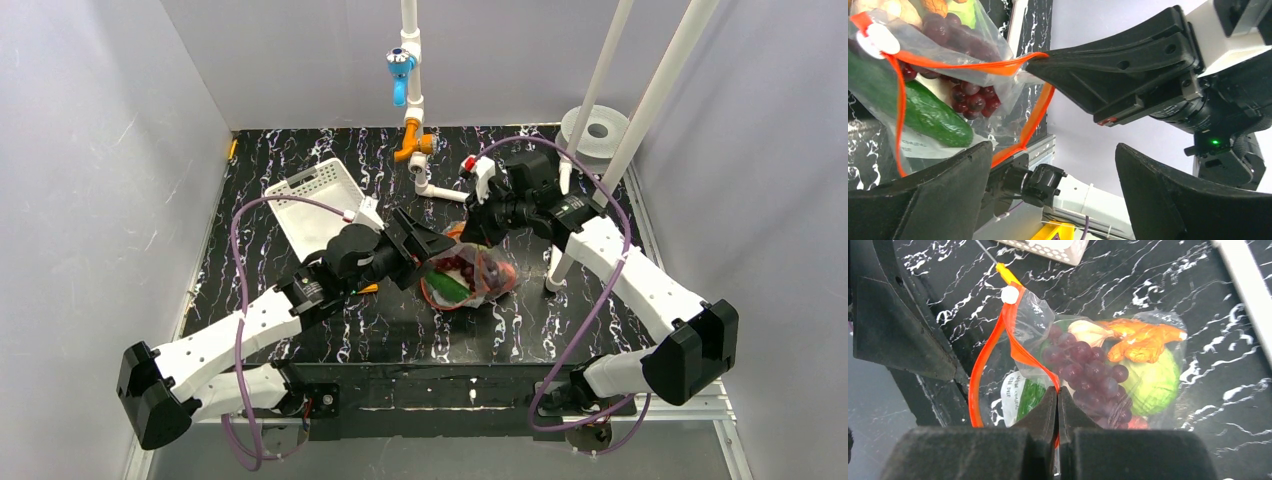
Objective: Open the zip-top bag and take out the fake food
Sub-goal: Pick up the fake vegetable from the zipper food storage bag.
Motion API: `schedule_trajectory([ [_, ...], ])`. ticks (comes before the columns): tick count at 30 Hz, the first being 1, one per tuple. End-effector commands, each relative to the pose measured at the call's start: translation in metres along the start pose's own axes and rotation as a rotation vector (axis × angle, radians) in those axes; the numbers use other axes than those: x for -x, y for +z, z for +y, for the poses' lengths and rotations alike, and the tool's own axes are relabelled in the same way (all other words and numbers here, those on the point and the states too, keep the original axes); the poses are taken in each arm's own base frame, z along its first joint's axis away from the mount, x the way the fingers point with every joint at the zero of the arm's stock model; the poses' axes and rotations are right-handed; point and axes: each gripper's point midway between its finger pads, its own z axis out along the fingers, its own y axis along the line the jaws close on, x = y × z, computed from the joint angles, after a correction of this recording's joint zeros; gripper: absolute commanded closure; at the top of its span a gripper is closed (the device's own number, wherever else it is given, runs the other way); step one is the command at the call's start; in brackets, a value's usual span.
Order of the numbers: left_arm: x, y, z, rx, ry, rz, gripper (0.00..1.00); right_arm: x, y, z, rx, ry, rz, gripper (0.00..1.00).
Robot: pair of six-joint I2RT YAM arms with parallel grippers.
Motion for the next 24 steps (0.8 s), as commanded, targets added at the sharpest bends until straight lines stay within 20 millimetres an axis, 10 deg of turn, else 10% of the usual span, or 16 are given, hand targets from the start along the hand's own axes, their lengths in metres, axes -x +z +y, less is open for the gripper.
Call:
schedule_trajectory([
  [1, 0.005, -0.001, 0.016, 0.075, -0.057, -0.059, 0.09, 0.017, 0.001, 0.018, 0.076, -0.021, -0.097, 0.99],
  [24, -0.023, 0.012, 0.099, 0.487, -0.13, -0.164, 0.26, 0.01, 0.01, 0.018, 0.056, -0.044, -0.094, 0.99],
])
